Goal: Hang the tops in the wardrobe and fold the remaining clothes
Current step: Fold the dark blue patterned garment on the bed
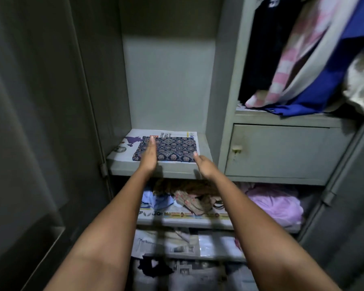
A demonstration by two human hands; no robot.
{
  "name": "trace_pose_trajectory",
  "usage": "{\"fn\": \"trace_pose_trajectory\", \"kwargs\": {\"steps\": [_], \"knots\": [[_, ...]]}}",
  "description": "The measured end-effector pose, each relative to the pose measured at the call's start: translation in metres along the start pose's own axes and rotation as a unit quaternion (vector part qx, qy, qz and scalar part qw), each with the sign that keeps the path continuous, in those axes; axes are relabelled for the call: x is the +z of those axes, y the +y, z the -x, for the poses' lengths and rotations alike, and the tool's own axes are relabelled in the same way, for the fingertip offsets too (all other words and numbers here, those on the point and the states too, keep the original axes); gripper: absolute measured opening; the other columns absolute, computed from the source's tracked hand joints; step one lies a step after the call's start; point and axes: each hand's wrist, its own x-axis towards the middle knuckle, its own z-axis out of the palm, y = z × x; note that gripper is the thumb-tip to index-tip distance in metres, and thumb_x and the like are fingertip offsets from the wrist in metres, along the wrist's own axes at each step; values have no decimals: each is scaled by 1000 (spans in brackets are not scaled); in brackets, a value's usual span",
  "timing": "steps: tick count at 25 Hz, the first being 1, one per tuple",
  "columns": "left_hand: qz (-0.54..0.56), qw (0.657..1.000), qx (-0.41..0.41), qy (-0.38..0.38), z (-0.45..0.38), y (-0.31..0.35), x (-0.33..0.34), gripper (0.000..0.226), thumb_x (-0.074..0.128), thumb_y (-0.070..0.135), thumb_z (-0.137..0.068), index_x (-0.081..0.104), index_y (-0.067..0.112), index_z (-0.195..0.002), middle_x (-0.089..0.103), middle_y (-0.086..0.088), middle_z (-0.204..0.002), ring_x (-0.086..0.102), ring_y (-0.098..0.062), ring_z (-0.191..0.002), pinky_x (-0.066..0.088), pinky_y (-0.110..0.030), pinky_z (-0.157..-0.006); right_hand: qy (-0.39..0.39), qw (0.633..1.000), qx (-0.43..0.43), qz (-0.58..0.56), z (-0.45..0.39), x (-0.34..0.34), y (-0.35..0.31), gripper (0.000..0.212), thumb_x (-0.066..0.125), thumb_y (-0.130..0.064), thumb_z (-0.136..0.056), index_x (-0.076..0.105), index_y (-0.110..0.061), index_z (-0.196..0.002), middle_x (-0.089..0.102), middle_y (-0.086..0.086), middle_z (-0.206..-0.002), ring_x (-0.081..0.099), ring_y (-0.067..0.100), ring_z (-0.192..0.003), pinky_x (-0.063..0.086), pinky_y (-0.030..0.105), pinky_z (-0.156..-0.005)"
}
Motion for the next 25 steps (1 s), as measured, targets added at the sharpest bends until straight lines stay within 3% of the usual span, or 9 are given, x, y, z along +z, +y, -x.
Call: {"fn": "trace_pose_trajectory", "kwargs": {"steps": [3, 6, 9, 14, 18, 20, 21, 22, 25], "knots": [[119, 992, -39, -12, 71, 22, -1, 68, 11, 61, -96, 23, 22, -151, 21, -3, -157, 18, -23, -145, 12, -41, -117, -3, 998, 5, -64, 70, -23, 6, 80, 24, -64, -94, 36, -4, -145, 35, 15, -151, 32, 27, -140, 22, 40, -116], [132, 990, -30, -37, 109, 45, -12, 72, 14, 65, -94, 23, 22, -151, 21, -4, -158, 19, -23, -145, 13, -44, -117, 35, 993, -4, -117, 134, -67, -9, 69, 24, -52, -100, 29, -1, -147, 28, 13, -154, 24, 25, -143, 18, 36, -117], [167, 985, -15, -47, 127, 79, -13, 73, 21, 65, -95, 25, 17, -150, 28, -5, -155, 26, -22, -143, 16, -42, -118, 95, 983, 11, -156, 176, -112, -14, 71, 26, -54, -99, 25, -3, -148, 24, 10, -156, 21, 26, -144, 16, 39, -118], [179, 972, 6, -154, 168, 120, 22, 70, 23, 61, -96, 24, 16, -150, 29, -4, -154, 26, -21, -143, 18, -40, -117, 149, 970, 55, -185, 262, -139, 8, 86, 29, -68, -91, 13, -11, -153, 13, 7, -159, 14, 27, -146, 13, 47, -118], [180, 955, 41, -232, 202, 149, 63, 66, 25, 57, -98, 33, 13, -147, 39, -5, -149, 35, -20, -138, 23, -37, -116, 240, 952, 94, -166, 341, -159, 18, 81, 29, -62, -95, 19, -3, -150, 24, 10, -156, 23, 24, -143, 18, 39, -117], [173, 941, 51, -285, 230, 166, 84, 66, 25, 56, -99, 35, 12, -146, 44, -5, -146, 38, -21, -136, 25, -40, -116, 280, 938, 115, -169, 387, -165, 18, 73, 28, -54, -99, 28, 0, -147, 54, 5, -128, 52, 16, -117, 38, 28, -98], [175, 933, 55, -311, 245, 175, 95, 65, 25, 56, -99, 37, 12, -144, 47, -6, -143, 41, -23, -134, 26, -41, -115, 297, 931, 128, -167, 410, -168, 19, 71, 28, -54, -99, 32, -1, -146, 59, 0, -108, 54, 8, -95, 40, 20, -83], [180, 922, 58, -338, 264, 185, 105, 63, 26, 55, -99, 40, 11, -143, 50, -7, -140, 43, -24, -133, 28, -41, -114, 319, 920, 147, -171, 436, -170, 20, 72, 28, -56, -98, 34, -3, -145, 59, 1, -106, 52, 7, -90, 39, 19, -79], [199, 876, 66, -433, 333, 209, 138, 61, 29, 52, -100, 42, 9, -141, 54, -10, -136, 45, -27, -132, 29, -40, -111, 384, 884, 187, -191, 519, -174, 38, 69, 27, -56, -98, 36, -6, -144, 39, 11, -147, 40, 24, -132, 32, 36, -104]]}}
